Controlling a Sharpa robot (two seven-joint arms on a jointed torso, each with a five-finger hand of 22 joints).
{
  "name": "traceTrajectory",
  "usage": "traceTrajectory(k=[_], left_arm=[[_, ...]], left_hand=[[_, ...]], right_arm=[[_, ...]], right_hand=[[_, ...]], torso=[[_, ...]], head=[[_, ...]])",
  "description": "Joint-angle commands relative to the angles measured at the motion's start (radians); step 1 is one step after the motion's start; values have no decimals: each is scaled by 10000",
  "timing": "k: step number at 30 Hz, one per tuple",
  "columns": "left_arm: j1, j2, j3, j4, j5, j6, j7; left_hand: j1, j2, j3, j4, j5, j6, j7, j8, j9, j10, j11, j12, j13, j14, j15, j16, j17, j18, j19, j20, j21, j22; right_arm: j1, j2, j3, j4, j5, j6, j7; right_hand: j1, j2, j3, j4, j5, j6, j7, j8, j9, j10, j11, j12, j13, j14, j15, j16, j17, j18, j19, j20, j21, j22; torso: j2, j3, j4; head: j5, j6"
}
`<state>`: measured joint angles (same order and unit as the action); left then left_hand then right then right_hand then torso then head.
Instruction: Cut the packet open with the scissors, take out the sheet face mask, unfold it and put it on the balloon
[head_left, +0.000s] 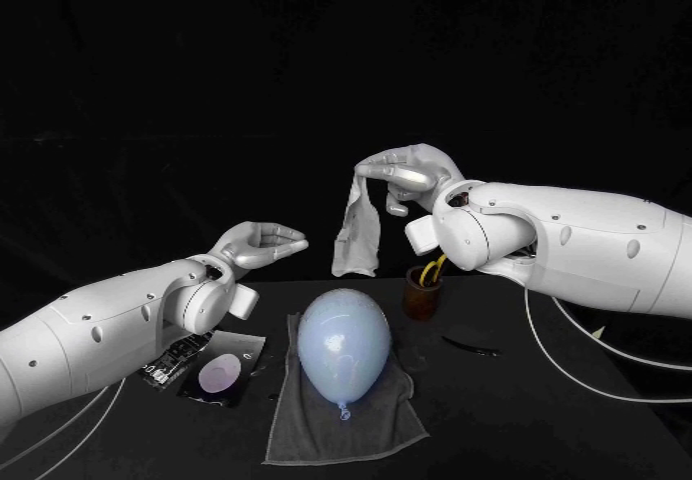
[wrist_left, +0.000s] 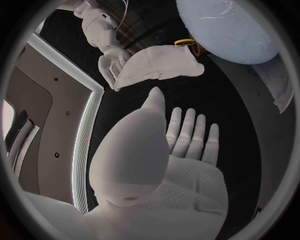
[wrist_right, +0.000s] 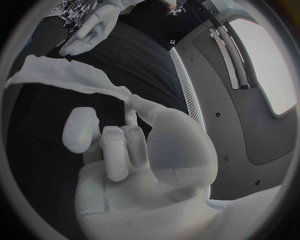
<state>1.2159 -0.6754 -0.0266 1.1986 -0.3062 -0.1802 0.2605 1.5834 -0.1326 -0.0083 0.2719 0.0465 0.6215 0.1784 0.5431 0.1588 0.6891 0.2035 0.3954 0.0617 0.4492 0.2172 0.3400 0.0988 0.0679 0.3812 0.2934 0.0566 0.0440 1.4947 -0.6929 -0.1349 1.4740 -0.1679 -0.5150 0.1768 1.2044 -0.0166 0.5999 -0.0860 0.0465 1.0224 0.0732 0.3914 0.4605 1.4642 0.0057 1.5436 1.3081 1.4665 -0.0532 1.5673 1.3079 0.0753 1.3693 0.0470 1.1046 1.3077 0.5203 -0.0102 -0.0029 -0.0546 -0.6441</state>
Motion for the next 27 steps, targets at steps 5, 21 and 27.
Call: traceTrajectory(k=[5, 21, 27], left_arm=[[238, 71, 106, 274, -517, -2, 1856], [319, 592, 141, 805, -1497, 771, 1753], [320, 607, 143, 1049, -1542, 998, 1687]], left_hand=[[442, -401, 36, 207, 37, -1128, -156, -989, -351, -805, -335, -1338, -11, -1333, 19, -1451, -426, -95, -708, 22, -194, -59], [184, -1609, -1975, 300, 114, -3725, 184, -3284, -968, -3215, -412, -2865, -151, -2638, -195, -2468, -649, -74, -1680, 7, -273, -136], [166, -1554, -1924, 292, 115, -3623, 459, -3225, -926, -3100, -147, -2844, -118, -2472, -206, -2416, -604, -67, -1750, 11, -266, -134]], right_arm=[[11, 153, 10, -60, -230, 779, -239], [11, 323, 9, -135, -310, 862, -251], [9, 449, 8, -205, -317, 891, -246]], right_hand=[[0, 100, 5, -49, 22, 56, 5, 68, 418, 955, -79, 44, 2465, 1043, -94, 35, 2629, 192, 19, -3, -70, 891], [-4, 103, 8, -55, 22, 49, 8, 69, 419, 955, -76, 45, 2465, 1043, -92, 35, 2629, 187, 28, -2, -46, 901], [-4, 103, 8, -55, 22, 49, 8, 69, 419, 955, -76, 45, 2465, 1043, -92, 35, 2629, 187, 28, -2, -46, 901]], torso=[[-17, 2, 7], [-5, 17, -6], [-6, 6, 16]], head=[[20, 2], [4, 69], [-17, 84]])
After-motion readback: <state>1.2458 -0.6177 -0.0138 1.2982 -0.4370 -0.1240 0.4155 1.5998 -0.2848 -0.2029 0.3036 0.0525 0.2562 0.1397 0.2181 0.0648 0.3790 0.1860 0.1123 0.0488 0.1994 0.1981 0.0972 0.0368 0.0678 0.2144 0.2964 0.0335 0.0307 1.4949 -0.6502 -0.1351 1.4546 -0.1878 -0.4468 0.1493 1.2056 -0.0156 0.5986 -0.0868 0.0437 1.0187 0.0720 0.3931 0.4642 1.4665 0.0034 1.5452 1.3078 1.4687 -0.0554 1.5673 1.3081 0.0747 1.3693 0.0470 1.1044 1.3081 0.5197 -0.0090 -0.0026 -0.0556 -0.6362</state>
